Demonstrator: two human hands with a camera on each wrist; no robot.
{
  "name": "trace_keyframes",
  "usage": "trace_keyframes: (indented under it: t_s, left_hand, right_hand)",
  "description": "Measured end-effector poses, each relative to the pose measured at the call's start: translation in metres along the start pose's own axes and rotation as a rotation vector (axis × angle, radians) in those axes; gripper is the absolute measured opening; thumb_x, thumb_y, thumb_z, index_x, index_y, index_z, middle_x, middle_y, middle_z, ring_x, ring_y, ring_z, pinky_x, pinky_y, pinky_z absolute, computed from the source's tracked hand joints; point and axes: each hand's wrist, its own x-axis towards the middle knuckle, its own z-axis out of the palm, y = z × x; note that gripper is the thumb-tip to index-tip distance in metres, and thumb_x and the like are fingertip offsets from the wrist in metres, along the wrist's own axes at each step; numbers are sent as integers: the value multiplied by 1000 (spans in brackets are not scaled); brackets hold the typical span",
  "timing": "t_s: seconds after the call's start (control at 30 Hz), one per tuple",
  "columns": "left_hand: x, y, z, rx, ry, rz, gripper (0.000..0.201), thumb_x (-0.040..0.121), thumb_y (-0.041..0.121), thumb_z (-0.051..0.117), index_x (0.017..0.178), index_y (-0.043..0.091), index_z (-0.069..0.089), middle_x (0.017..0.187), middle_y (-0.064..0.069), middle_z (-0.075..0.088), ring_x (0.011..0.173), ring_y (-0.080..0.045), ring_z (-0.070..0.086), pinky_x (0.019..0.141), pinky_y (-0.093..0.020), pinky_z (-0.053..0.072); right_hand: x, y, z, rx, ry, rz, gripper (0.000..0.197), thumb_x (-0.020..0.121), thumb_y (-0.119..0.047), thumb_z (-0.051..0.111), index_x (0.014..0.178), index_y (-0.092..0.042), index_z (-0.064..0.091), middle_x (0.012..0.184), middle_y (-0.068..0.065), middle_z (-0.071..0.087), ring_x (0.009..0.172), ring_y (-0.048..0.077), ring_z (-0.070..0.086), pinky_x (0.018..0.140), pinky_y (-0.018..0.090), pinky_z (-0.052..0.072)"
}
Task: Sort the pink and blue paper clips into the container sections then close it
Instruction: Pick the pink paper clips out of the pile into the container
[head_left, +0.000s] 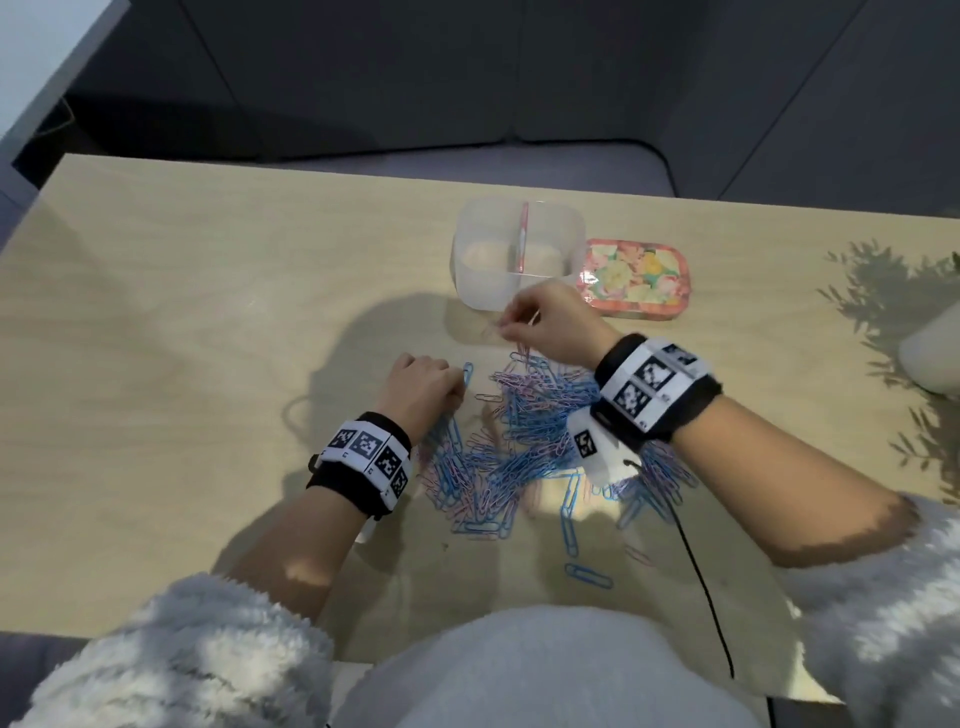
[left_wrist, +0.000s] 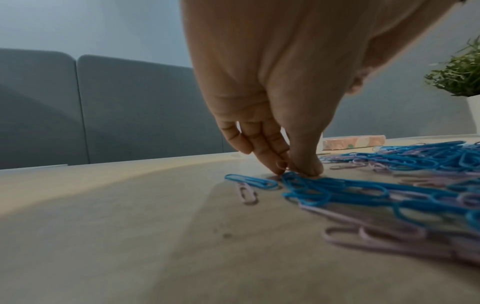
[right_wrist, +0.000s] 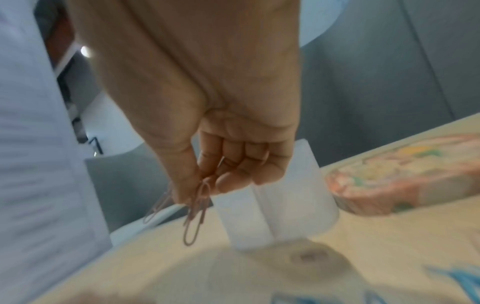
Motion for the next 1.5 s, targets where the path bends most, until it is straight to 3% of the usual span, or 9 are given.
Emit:
trace_keyframes:
  t_s: [0.23,0.4,0.57,0.67,0.8,1.0,1.2,1.3,1.5]
  left_hand:
    - [-7,-1,6,77,70,-113,19,91,31,47,102,21,59,106,-1,63,100,-25,55,90,-35,30]
    - [-8,-2,9,41,48,-104,19,95,27,41,102,20,57,108,0,63,105,-23,52,92,-32,27]
    - [-13,-1,10,97,81,-154,23,92,36,46,105,20,56,111,-2,57,104,-24,52,91,-35,30]
    - [-17,-1,11,73,73,-165,23,93,39,45,103,21,54,108,1,60,104,-23,53,91,-34,29]
    - [-15,1,10,92,55,-144,22,94,34,43,103,18,54,109,-2,58,105,-24,51,91,-34,30]
    - [-5,3,2,-35,126,-173,14,93,25,44,97,16,54,102,-2,64,100,-25,53,89,-35,30]
    - [0,1,-3,-55,137,-242,17,93,27,45,99,15,54,105,-5,61,101,-28,53,89,-39,32]
    - [2,7,0,-45,165,-191,20,92,26,46,108,17,54,113,-4,58,106,-27,51,92,-38,34]
    - [10,31,6,-87,37,-43,22,91,35,49,104,19,56,111,-2,57,107,-23,50,93,-36,33]
  right_hand:
    - [57,-24,-42,300,343,72,18,79,-11,70,64,-15,62,59,-4,54,56,8,49,58,19,43]
    - [76,-24,-35,291,357,136,15,83,-7,62,83,7,68,86,11,68,59,9,57,61,28,53]
    - [50,-11,-30,335,365,110,14,85,2,53,82,2,66,65,2,58,46,5,55,43,18,49]
    - [23,15,-11,197,210,124,18,88,-1,52,77,-5,65,68,-1,60,60,12,58,58,26,53]
    - [13,52,22,-215,132,92,22,89,-4,50,102,-1,68,105,14,68,98,29,63,91,41,51]
    - [2,66,42,-505,27,2,21,87,-5,54,106,-5,62,112,11,54,105,29,50,80,41,51]
    - [-21,84,28,-225,96,184,14,77,4,57,81,-7,66,89,14,68,86,27,61,76,28,46]
    - [-26,85,18,-135,50,270,12,75,-3,63,69,-13,64,77,10,68,77,25,63,77,35,53]
    - [-26,68,24,-384,190,158,21,85,-7,52,100,-8,68,104,14,64,100,32,56,82,37,48]
